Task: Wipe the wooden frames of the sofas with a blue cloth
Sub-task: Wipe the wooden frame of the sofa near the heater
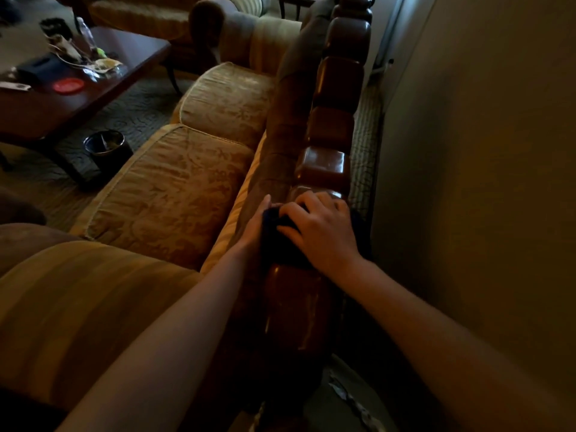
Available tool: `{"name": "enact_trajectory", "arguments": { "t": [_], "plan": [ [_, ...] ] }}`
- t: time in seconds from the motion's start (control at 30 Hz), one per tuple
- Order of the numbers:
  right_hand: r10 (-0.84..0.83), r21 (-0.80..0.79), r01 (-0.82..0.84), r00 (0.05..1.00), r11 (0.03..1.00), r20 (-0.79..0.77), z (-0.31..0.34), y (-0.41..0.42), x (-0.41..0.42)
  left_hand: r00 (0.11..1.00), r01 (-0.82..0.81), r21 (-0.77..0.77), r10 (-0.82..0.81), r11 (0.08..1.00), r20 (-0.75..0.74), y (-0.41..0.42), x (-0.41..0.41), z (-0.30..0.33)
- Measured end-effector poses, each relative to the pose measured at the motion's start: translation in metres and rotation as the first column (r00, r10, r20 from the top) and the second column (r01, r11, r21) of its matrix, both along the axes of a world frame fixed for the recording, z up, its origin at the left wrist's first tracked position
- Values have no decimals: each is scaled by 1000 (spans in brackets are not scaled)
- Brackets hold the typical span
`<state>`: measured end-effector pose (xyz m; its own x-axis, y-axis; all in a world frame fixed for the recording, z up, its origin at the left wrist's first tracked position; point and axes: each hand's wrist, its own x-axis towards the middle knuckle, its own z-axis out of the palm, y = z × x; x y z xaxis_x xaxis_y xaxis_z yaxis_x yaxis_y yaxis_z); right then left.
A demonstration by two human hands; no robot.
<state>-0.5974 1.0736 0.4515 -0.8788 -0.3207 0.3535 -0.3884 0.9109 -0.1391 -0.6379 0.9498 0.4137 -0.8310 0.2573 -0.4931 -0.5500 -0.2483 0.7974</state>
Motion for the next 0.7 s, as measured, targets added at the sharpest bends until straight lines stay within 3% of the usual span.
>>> {"name": "enact_trajectory", "arguments": {
  "t": [0.1, 0.17, 0.3, 0.4, 0.5, 0.6, 0.7],
  "plan": [
    [-102, -19, 105, 984, 994, 145, 5, 23, -46, 999, -35, 6, 35, 999, -6, -2, -3, 4],
    [-198, -116, 226, 956, 967, 216, 3, 45, -57, 999, -35, -42, 35, 999, -5, -3, -4, 5],
    [-205, -289, 257, 958, 922, 198, -9, 52, -6, 1000, -30, -64, 30, 997, -8, 0, -5, 1],
    [-186, -164, 195, 980, 967, 69, -14, 24, 29, 998, -35, -69, 32, 997, -49, 7, -2, 2],
    [-66, -4, 66, 997, 998, -38, -9, 7, 18, 997, -17, -50, 13, 999, -79, 8, 1, -3],
    [-111, -18, 113, 991, 993, 70, 1, 11, -20, 996, -41, 9, 42, 999, -79, 7, 1, -2],
    [-174, -73, 189, 968, 979, 178, 4, 28, -38, 996, -67, -40, 64, 997, -65, 8, 0, -1]
  ]
}}
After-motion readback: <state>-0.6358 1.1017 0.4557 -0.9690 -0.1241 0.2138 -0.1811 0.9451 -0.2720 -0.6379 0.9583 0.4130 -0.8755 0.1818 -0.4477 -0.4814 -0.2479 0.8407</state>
